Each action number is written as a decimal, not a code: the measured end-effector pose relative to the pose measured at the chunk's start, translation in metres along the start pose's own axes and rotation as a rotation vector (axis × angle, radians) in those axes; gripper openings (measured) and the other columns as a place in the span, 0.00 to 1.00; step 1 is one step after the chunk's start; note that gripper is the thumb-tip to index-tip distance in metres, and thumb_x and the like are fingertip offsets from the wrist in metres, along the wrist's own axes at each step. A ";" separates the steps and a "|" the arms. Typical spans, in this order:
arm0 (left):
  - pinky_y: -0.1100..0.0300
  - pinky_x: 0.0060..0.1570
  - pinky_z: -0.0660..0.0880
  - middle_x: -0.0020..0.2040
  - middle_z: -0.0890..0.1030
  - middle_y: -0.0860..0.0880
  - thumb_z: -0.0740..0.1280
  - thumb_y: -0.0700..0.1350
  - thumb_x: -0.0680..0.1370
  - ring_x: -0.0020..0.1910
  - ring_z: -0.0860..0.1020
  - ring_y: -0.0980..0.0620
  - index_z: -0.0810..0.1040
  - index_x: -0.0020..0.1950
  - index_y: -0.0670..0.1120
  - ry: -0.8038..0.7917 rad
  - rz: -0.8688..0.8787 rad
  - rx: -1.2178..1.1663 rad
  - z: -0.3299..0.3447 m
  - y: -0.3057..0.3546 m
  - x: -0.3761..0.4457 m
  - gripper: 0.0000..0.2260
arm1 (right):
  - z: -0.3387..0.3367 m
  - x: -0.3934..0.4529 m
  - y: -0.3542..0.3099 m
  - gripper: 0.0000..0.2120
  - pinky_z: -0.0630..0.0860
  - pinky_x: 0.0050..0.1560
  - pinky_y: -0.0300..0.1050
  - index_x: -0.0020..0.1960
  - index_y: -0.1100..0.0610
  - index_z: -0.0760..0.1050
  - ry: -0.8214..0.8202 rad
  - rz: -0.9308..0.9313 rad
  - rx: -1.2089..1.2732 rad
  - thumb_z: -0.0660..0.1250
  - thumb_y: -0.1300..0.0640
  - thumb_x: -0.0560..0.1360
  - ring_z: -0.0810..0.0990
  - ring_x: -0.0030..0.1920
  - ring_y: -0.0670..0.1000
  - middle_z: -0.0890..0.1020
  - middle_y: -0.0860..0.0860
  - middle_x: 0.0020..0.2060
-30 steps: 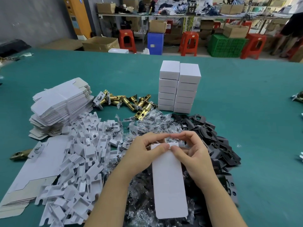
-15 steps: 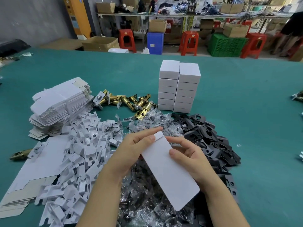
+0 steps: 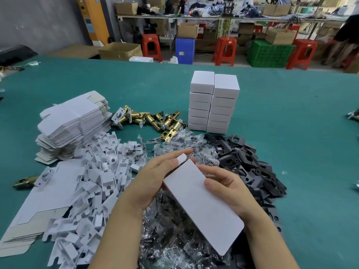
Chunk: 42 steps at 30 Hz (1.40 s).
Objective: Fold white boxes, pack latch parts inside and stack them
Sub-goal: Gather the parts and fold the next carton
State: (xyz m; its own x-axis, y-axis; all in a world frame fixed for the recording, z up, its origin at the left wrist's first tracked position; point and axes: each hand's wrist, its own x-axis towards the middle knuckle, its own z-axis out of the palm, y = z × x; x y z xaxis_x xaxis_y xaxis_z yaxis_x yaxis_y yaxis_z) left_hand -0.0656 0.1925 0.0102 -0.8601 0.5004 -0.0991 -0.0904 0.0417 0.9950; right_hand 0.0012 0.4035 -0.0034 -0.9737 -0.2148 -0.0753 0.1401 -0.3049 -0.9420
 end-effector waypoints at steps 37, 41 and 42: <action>0.45 0.71 0.68 0.64 0.82 0.56 0.60 0.58 0.81 0.62 0.77 0.40 0.73 0.71 0.70 -0.128 -0.047 0.185 -0.002 0.001 0.000 0.18 | -0.010 0.001 0.001 0.18 0.82 0.42 0.46 0.63 0.49 0.83 0.018 0.040 -0.045 0.74 0.53 0.72 0.87 0.46 0.55 0.87 0.57 0.50; 0.48 0.71 0.70 0.64 0.81 0.59 0.61 0.59 0.82 0.63 0.78 0.45 0.72 0.70 0.71 -0.129 -0.069 0.202 -0.003 0.001 -0.002 0.17 | -0.010 0.001 0.002 0.16 0.82 0.41 0.46 0.62 0.49 0.84 0.024 0.058 -0.031 0.72 0.57 0.74 0.87 0.46 0.55 0.87 0.58 0.51; 0.50 0.70 0.70 0.64 0.80 0.61 0.61 0.60 0.82 0.62 0.78 0.49 0.72 0.70 0.72 -0.134 -0.072 0.212 -0.004 0.001 -0.002 0.16 | -0.010 0.001 0.002 0.17 0.82 0.41 0.46 0.62 0.49 0.84 0.032 0.061 -0.030 0.72 0.57 0.74 0.87 0.46 0.56 0.86 0.58 0.51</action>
State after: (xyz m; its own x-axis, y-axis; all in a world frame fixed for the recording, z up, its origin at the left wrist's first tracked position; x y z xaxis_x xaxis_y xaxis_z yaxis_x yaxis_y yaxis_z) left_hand -0.0659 0.1881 0.0109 -0.7797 0.5992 -0.1817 -0.0296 0.2546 0.9666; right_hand -0.0016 0.4118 -0.0089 -0.9689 -0.2019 -0.1430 0.1944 -0.2637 -0.9448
